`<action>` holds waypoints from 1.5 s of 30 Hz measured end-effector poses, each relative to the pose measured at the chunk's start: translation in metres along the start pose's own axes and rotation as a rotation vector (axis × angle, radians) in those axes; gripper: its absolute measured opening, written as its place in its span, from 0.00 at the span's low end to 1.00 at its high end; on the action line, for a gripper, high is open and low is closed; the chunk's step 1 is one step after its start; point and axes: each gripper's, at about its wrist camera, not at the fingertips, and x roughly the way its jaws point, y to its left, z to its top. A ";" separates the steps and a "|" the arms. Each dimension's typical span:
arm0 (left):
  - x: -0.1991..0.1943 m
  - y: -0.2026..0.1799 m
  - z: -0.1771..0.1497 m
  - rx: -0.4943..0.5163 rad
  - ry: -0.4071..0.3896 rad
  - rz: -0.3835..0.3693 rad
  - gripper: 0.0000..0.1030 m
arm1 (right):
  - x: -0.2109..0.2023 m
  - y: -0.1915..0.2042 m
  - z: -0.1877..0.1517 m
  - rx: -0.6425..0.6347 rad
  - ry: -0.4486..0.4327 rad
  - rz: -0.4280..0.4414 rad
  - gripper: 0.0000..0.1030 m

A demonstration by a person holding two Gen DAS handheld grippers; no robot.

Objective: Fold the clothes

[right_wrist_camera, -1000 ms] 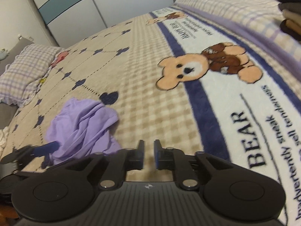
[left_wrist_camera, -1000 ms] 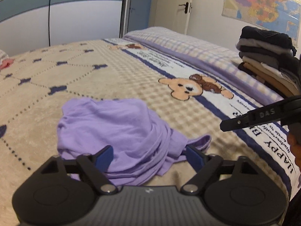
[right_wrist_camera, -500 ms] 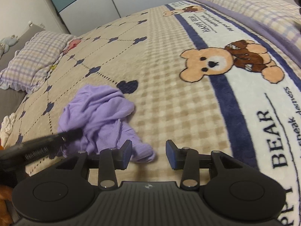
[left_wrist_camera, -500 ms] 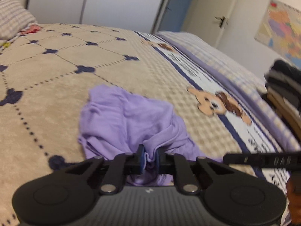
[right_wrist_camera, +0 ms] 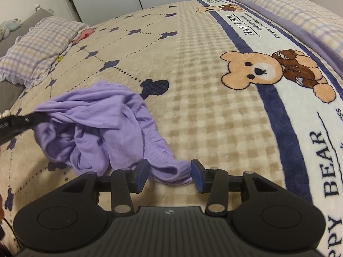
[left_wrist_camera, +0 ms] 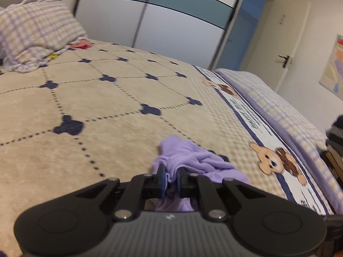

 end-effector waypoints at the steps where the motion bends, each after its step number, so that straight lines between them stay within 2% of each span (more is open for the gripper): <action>1: -0.002 0.003 0.001 -0.007 -0.004 0.008 0.10 | 0.001 0.001 0.000 -0.007 0.001 -0.004 0.46; 8: -0.013 0.025 0.009 -0.058 -0.033 0.066 0.10 | 0.010 0.010 -0.002 -0.048 0.010 -0.033 0.48; 16: -0.035 0.040 0.011 -0.063 -0.048 0.075 0.10 | 0.016 0.017 -0.002 -0.075 -0.005 -0.075 0.47; 18: -0.041 0.044 0.012 -0.064 -0.050 0.078 0.10 | 0.017 0.017 -0.001 -0.077 -0.015 -0.086 0.44; 20: -0.046 0.049 0.012 -0.067 -0.049 0.082 0.10 | 0.017 0.018 -0.001 -0.076 -0.031 -0.102 0.29; 22: -0.051 0.053 0.011 -0.070 -0.045 0.087 0.10 | 0.016 0.016 0.002 -0.061 -0.052 -0.106 0.23; 28: -0.063 0.068 0.006 -0.081 -0.020 0.118 0.10 | 0.004 0.013 0.012 0.024 -0.124 -0.076 0.21; 34: -0.070 0.082 -0.003 -0.077 0.046 0.173 0.10 | -0.009 0.021 0.016 0.036 -0.168 -0.043 0.20; 40: -0.072 0.097 -0.015 -0.061 0.086 0.221 0.09 | -0.006 0.024 0.015 0.017 -0.156 -0.047 0.20; 44: -0.073 0.104 -0.019 -0.078 0.095 0.178 0.10 | 0.000 0.021 0.012 0.023 -0.118 -0.038 0.22; 45: -0.074 0.104 -0.020 -0.080 0.093 0.165 0.15 | 0.002 0.020 0.011 0.031 -0.106 -0.034 0.23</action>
